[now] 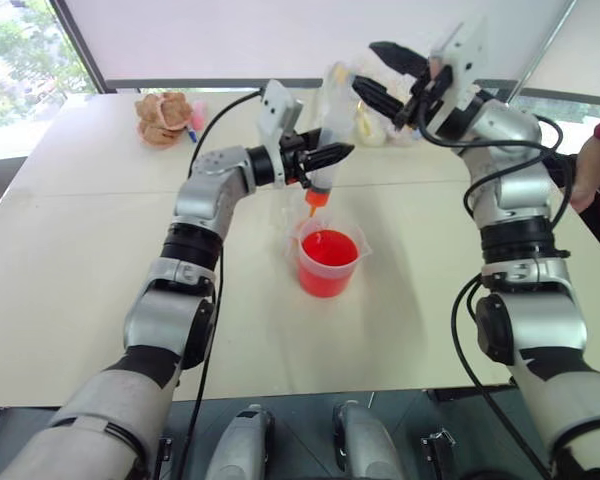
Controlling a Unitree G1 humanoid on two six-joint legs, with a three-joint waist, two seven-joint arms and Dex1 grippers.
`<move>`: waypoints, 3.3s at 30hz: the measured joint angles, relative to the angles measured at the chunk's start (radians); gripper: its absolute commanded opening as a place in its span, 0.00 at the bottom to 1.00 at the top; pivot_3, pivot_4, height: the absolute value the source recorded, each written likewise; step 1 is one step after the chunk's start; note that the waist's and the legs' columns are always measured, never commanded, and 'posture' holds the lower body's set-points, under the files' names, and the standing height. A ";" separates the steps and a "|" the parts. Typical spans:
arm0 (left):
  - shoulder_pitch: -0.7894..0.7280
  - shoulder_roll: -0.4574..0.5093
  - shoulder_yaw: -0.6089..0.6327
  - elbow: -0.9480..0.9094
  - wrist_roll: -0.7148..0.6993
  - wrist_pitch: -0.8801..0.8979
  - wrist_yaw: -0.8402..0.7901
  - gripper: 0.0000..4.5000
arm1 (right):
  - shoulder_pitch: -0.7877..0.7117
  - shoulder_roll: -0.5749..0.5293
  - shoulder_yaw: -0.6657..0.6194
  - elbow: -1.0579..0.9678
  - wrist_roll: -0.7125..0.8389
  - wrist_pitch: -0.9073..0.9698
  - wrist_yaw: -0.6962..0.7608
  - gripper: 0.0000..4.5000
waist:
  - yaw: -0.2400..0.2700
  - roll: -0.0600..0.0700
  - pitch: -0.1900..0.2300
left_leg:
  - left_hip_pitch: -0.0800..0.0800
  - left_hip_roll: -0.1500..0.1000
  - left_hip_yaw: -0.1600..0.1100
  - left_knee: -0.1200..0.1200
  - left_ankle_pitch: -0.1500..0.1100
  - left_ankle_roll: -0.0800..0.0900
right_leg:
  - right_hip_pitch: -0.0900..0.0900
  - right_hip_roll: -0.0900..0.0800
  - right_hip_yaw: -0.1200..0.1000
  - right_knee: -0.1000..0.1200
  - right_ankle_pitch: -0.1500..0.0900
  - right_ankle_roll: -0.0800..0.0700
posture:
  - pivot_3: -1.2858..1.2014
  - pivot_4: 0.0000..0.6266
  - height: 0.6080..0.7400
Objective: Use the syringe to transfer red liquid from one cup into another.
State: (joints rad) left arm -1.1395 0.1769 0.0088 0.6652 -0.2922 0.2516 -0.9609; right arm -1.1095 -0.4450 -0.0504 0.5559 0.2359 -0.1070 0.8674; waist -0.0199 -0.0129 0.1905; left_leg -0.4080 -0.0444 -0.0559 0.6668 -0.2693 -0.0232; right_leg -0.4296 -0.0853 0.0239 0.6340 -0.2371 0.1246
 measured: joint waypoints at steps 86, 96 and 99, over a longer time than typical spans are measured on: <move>-0.326 0.316 0.099 0.043 -0.065 0.857 0.398 0.31 | 0.402 -0.356 -0.169 -0.872 0.602 0.878 0.036 0.62 | -0.019 0.003 -0.001 | 0.001 0.003 -0.002 -0.001 -0.004 0.007 | 0.001 0.002 0.001 0.002 0.000 0.000 | 0.52 0.24 1.00; -0.006 0.285 0.135 -0.222 -0.038 1.282 0.575 0.31 | 0.557 -0.355 -0.028 -1.076 0.702 0.996 0.020 0.62 | 0.007 -0.004 0.002 | 0.000 0.003 -0.003 0.003 -0.003 0.005 | -0.001 0.000 0.001 0.011 0.000 0.000 | 0.52 0.24 1.00; 0.101 0.229 0.186 -0.336 -0.044 1.348 0.638 0.31 | 0.587 -0.338 0.024 -1.082 0.667 0.976 0.018 0.62 | 0.009 -0.003 0.002 | 0.000 0.002 -0.002 0.003 -0.003 0.004 | -0.002 -0.001 0.001 0.011 0.000 0.000 | 0.52 0.24 1.00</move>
State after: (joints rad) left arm -1.0387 0.4057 0.1945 0.3293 -0.3358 1.5992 -0.3230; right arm -0.5222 -0.7826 -0.0259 -0.5266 0.9029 0.8685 0.8854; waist -0.0108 -0.0163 0.1923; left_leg -0.4078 -0.0429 -0.0581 0.6694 -0.2718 -0.0190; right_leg -0.4314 -0.0868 0.0248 0.6447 -0.2372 0.1241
